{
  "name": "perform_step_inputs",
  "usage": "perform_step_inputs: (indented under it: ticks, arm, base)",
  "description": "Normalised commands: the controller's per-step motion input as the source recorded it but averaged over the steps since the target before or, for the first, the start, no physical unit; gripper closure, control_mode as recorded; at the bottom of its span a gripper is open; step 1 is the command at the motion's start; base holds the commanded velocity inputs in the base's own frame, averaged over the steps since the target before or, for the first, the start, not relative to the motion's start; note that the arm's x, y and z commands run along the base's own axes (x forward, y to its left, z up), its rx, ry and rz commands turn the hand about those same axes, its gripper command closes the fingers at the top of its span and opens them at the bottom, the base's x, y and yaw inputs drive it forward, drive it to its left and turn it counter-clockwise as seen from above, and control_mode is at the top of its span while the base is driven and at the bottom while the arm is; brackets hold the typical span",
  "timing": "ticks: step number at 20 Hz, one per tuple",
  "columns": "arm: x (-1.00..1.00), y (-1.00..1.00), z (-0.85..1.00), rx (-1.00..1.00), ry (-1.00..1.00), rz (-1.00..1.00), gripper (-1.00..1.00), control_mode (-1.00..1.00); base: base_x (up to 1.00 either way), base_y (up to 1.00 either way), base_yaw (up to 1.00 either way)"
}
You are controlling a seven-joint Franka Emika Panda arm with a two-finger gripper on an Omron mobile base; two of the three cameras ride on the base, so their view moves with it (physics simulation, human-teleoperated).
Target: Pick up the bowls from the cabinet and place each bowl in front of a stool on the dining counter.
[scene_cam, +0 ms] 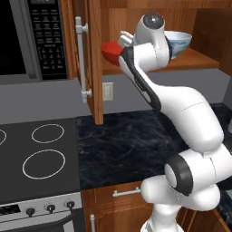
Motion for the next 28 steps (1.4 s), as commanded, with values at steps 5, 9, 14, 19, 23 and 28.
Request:
perform_step_inputs:
  ticks: [5,9,14,19,23,28]
  arm:
    - [-1.0,-0.14,0.0,0.12,-0.07,0.16,1.0,-1.0]
    - [-1.0,-0.45,0.1,0.21,-0.09,0.21,1.0,-1.0]
    - [-1.0,-0.42,0.22,0.15,-0.07,0.16,1.0,-1.0]
    - [-0.86,-0.04,0.0,0.01,-0.01,0.06,1.0,-1.0]
    - [-0.62,0.0,-0.01,-0.02,0.04,0.0,1.0,-1.0]
    - [-0.69,-0.07,0.0,-0.01,0.04,0.0,1.0,-1.0]
  base:
    - [0.0,0.0,0.0]
    - [0.0,0.0,0.0]
    - [0.0,0.0,0.0]
    - [0.0,0.0,0.0]
    - [0.0,0.0,0.0]
    - [0.0,0.0,0.0]
